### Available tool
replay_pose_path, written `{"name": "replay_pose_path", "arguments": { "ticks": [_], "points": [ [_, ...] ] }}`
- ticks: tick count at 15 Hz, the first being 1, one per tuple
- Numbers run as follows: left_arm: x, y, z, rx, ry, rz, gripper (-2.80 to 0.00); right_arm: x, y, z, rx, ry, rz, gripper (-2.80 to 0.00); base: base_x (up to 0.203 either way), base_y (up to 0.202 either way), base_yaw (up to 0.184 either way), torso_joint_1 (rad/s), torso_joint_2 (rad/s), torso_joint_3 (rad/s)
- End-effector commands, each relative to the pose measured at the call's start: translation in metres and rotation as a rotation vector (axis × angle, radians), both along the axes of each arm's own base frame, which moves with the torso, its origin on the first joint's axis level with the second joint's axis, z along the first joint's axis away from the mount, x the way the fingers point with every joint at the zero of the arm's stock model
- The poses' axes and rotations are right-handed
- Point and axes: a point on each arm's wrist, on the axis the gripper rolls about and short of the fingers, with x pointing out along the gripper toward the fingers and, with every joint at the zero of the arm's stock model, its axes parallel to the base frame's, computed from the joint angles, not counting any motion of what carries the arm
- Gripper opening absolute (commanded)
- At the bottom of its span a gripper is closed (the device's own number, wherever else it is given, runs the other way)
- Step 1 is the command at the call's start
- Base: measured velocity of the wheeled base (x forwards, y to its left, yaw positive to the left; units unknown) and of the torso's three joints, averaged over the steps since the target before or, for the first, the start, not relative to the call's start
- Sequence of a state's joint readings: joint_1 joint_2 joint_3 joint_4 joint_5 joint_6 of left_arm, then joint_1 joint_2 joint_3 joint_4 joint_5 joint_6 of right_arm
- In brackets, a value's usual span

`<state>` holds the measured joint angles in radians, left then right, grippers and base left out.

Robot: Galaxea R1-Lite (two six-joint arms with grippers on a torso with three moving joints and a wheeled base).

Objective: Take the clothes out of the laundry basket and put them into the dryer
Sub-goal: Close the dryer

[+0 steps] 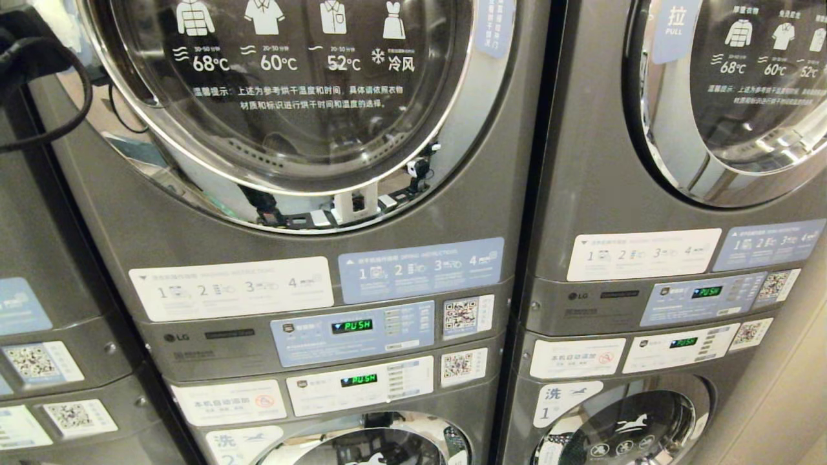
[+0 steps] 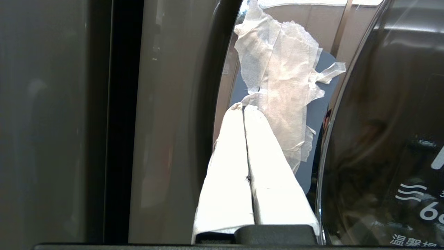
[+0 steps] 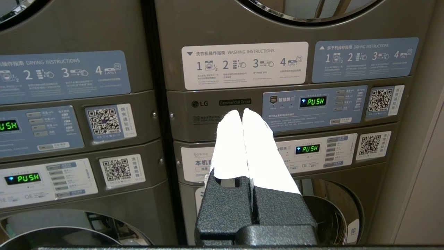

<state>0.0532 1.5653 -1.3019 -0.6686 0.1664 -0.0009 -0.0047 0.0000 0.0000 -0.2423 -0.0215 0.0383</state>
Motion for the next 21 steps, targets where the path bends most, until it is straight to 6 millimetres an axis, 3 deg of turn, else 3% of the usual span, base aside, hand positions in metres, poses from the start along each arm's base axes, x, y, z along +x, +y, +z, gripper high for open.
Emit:
{"name": "replay_pose_path", "arguments": {
  "ticks": [1, 12, 17, 21],
  "points": [
    [0.008, 0.001, -0.005, -0.001, 0.015, 0.002, -2.80, 0.004, 0.000, -0.011, 0.000, 0.038, 0.000, -2.80, 0.000, 0.000, 0.000, 0.000, 0.00, 0.000],
    [0.029, -0.001, -0.004, 0.000, 0.006, -0.086, -2.80, 0.004, 0.000, -0.011, 0.000, 0.038, 0.000, -2.80, 0.000, 0.000, 0.000, 0.000, 0.00, 0.000],
    [0.049, 0.001, -0.021, -0.003, 0.058, -0.076, -2.80, 0.004, 0.000, -0.011, 0.000, 0.038, 0.000, -2.80, 0.000, 0.000, 0.000, 0.000, 0.00, 0.000],
    [0.043, 0.001, -0.018, -0.006, 0.047, -0.073, -2.80, 0.004, 0.000, -0.011, 0.000, 0.038, 0.000, -2.80, 0.000, 0.000, 0.000, 0.000, 0.00, 0.000]
  ]
}}
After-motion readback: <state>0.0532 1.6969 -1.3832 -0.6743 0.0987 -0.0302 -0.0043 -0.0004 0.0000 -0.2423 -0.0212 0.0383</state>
